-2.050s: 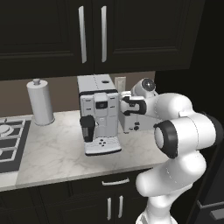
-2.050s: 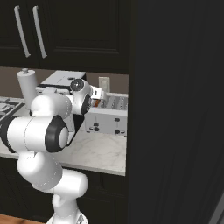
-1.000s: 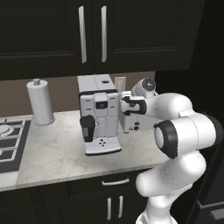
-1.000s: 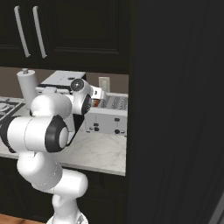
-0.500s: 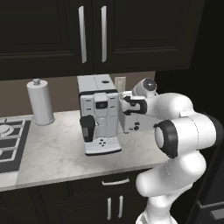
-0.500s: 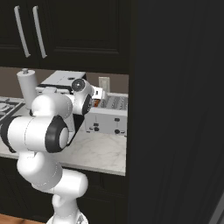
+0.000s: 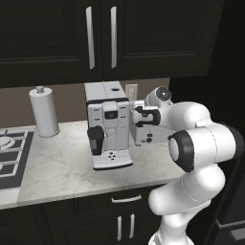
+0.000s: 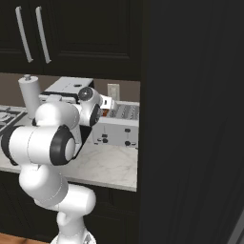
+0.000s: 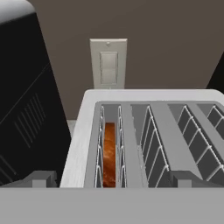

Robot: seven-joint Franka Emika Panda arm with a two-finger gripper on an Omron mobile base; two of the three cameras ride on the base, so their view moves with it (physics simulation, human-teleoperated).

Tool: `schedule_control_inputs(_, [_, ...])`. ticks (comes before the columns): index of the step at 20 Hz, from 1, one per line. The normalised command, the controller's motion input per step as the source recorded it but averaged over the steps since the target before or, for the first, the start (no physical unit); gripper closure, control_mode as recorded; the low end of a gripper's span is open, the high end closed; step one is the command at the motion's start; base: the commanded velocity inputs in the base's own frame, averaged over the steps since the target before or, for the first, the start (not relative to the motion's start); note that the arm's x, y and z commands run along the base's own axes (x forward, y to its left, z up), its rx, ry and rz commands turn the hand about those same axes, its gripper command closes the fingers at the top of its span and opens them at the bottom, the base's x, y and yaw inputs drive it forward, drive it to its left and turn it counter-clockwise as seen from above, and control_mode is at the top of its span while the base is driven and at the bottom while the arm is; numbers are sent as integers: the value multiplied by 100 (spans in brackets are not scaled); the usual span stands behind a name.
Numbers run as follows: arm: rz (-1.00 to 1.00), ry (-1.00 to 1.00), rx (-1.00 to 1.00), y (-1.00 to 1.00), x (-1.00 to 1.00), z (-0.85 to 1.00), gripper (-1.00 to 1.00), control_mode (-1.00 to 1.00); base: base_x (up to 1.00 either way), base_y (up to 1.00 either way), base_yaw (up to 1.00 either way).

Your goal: Start the toaster. Once the lever pops up, take the bread to the plate on the dining counter.

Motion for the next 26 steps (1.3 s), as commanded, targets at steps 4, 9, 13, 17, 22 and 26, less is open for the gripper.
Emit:
schedule_control_inputs(4, [0, 0, 0, 0, 0, -7, -100, -100, 0, 0, 0])
schedule_control_inputs(9, [0, 0, 0, 0, 0, 0, -100, -100, 0, 0, 0])
schedule_control_inputs(13, [0, 0, 0, 0, 0, 0, -100, -100, 0, 0, 0])
schedule_control_inputs(17, [0, 0, 0, 0, 0, 0, -100, -100, 0, 0, 0])
schedule_control_inputs(22, [0, 0, 0, 0, 0, 0, -100, -100, 0, 0, 0])
schedule_control_inputs(26, [0, 0, 0, 0, 0, 0, -100, -100, 0, 0, 0])
